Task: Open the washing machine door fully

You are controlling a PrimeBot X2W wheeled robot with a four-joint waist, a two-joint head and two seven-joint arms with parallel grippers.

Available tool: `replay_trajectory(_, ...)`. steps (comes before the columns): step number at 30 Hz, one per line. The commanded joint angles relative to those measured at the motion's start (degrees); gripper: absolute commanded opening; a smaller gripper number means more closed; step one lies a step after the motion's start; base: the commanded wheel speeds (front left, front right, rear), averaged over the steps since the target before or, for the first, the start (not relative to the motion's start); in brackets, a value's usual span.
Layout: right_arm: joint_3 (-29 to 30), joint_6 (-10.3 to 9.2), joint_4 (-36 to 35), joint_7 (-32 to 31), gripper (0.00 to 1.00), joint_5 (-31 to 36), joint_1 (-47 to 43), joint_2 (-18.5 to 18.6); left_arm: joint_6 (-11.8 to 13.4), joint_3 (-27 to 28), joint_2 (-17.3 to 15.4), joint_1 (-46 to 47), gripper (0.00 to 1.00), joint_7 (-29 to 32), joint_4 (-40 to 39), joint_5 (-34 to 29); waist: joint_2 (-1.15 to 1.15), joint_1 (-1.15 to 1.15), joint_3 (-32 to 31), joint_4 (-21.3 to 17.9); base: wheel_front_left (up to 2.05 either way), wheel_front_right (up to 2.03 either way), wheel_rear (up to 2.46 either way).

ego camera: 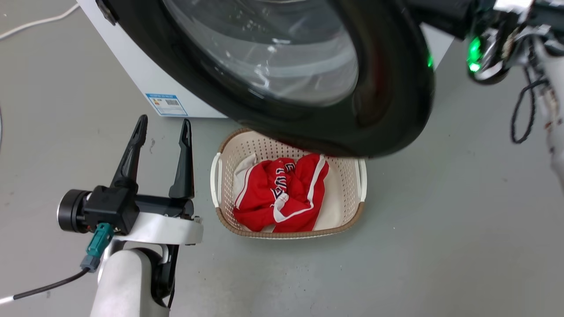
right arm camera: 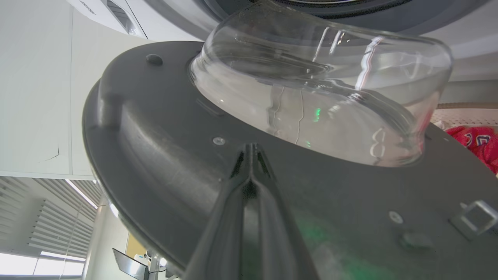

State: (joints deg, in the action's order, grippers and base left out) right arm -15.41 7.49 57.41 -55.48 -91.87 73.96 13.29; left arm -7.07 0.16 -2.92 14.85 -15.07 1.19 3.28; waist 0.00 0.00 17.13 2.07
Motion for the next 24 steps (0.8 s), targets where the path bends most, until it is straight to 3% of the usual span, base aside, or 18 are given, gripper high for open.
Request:
replay_trajectory(1,-0.46,0.00,-1.21,-0.90,0.00,-0.57,-2.03,-1.19,-0.19,0.01,0.05,-0.76,1.00,-0.14,0.09,0.07,0.00,0.00,-0.93,0.01,0.00,0.00,0.00)
replay_trajectory(16,-4.10,0.00,-16.65,-5.19,0.00,-2.32,-15.39,-7.11,0.19,-0.53,0.05,-4.23,1.00,-0.14,0.65,0.36,0.00,0.00,-5.38,0.75,0.00,0.00,0.00)
replay_trajectory(24,-7.37,0.00,-24.99,-2.77,0.00,-2.34,-21.35,-9.46,0.47,-1.44,0.06,-4.87,1.00,-0.14,1.00,0.52,0.00,0.00,-6.57,1.39,0.00,0.00,0.00)
